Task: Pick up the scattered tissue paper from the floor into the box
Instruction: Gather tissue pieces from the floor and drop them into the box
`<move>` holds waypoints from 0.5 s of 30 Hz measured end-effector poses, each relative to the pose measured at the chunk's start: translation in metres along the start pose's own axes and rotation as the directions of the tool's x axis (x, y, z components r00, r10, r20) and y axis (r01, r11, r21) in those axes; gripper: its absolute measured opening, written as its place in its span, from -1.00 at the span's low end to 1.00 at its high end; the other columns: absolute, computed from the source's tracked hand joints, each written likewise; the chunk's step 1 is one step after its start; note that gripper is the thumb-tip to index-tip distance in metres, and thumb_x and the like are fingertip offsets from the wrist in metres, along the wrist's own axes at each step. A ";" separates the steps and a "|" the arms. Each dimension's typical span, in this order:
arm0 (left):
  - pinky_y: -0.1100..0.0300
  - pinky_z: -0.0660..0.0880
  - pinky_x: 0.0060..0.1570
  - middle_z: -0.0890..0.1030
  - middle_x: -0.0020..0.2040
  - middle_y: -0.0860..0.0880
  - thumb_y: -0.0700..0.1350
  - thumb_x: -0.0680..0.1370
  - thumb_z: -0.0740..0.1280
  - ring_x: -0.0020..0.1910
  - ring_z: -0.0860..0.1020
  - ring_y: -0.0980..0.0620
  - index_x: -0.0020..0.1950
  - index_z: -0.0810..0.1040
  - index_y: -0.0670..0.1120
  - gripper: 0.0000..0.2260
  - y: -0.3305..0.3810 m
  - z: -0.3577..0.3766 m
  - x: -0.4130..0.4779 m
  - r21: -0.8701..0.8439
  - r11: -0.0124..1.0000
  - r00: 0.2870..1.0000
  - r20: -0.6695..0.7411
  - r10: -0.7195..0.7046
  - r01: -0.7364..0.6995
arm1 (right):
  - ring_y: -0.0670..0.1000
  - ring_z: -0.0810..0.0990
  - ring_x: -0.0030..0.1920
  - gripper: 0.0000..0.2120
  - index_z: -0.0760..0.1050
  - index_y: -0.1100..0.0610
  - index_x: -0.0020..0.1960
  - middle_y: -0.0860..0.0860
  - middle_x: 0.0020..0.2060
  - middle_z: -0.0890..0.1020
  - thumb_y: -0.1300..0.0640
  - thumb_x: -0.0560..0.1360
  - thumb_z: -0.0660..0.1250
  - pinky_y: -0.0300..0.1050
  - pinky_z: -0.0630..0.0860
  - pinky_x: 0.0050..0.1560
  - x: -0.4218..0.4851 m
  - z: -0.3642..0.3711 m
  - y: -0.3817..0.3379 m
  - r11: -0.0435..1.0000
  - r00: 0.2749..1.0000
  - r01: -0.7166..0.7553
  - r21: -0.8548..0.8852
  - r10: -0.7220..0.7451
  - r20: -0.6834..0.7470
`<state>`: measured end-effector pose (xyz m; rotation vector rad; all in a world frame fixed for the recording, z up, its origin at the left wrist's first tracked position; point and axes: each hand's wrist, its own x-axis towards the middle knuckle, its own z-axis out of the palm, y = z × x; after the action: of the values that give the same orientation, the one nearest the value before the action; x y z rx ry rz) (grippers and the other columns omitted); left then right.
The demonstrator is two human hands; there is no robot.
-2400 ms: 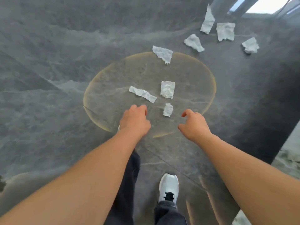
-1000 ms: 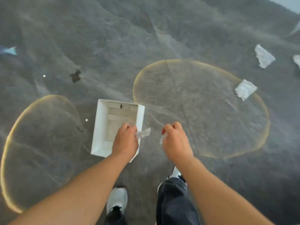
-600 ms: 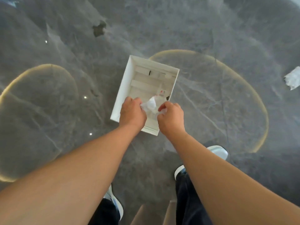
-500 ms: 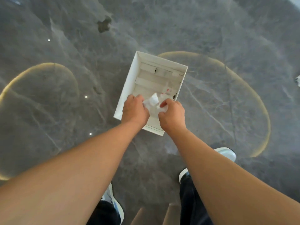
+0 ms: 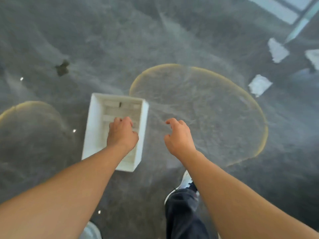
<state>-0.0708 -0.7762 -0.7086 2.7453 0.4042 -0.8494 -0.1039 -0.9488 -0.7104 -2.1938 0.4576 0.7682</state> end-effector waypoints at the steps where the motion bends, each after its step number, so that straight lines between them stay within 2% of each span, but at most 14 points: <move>1: 0.07 0.39 -0.09 0.42 0.17 -0.09 -0.21 0.46 0.28 0.20 0.38 -0.15 0.13 0.46 -0.04 -0.74 0.034 -0.003 0.002 0.017 0.997 0.998 0.014 0.069 -0.069 | 0.14 0.46 0.17 -0.55 0.37 0.10 0.35 0.12 0.21 0.45 0.29 0.47 0.21 -0.07 0.41 0.09 0.005 -0.029 0.008 1.000 0.999 -0.016 0.005 0.016 -0.035; 5: 0.05 0.41 -0.02 0.44 0.11 -0.13 -0.23 0.42 0.31 0.15 0.43 -0.19 0.08 0.48 -0.04 -0.75 0.186 -0.012 -0.007 0.076 0.932 0.934 0.065 0.351 -0.355 | 0.18 0.44 0.22 -0.56 0.39 0.13 0.33 0.17 0.18 0.48 0.26 0.45 0.25 -0.03 0.42 0.17 0.008 -0.150 0.055 0.994 0.979 -0.104 0.039 0.109 -0.175; 8: 0.04 0.42 0.04 0.44 0.11 -0.14 -0.21 0.42 0.33 0.14 0.45 -0.19 0.07 0.48 -0.04 -0.76 0.292 -0.017 -0.032 0.075 0.873 0.874 0.124 0.471 -0.481 | 0.19 0.45 0.21 -0.55 0.39 0.13 0.32 0.17 0.16 0.48 0.25 0.44 0.26 -0.03 0.42 0.17 -0.013 -0.237 0.100 0.975 0.943 -0.212 0.067 0.222 -0.247; 10: 0.05 0.42 -0.01 0.44 0.10 -0.12 -0.20 0.43 0.31 0.14 0.45 -0.18 0.07 0.47 -0.04 -0.77 0.350 -0.023 -0.051 0.090 0.822 0.822 0.168 0.545 -0.563 | 0.20 0.46 0.22 -0.55 0.40 0.12 0.32 0.17 0.17 0.49 0.23 0.44 0.27 -0.01 0.43 0.20 -0.032 -0.288 0.129 0.959 0.917 -0.275 0.066 0.283 -0.283; 12: 0.05 0.42 -0.04 0.43 0.09 -0.11 -0.19 0.43 0.30 0.14 0.44 -0.17 0.06 0.47 -0.06 -0.78 0.395 -0.031 -0.068 0.100 0.768 0.770 0.192 0.609 -0.632 | 0.21 0.46 0.22 -0.56 0.40 0.12 0.32 0.18 0.17 0.49 0.20 0.44 0.28 -0.02 0.43 0.21 -0.052 -0.330 0.151 0.939 0.885 -0.336 0.077 0.343 -0.315; 15: 0.01 0.46 0.03 0.43 0.12 -0.12 -0.19 0.45 0.29 0.16 0.42 -0.17 0.09 0.47 -0.07 -0.78 0.447 -0.047 -0.079 0.119 0.700 0.705 0.232 0.670 -0.705 | 0.17 0.46 0.21 -0.57 0.40 0.10 0.31 0.15 0.16 0.49 0.16 0.45 0.30 -0.05 0.42 0.15 -0.072 -0.372 0.170 0.896 0.820 -0.421 0.145 0.444 -0.361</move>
<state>0.0378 -1.1942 -0.5612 2.6076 -0.7642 -0.9152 -0.1070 -1.3344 -0.5557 -2.2114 1.1996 0.5317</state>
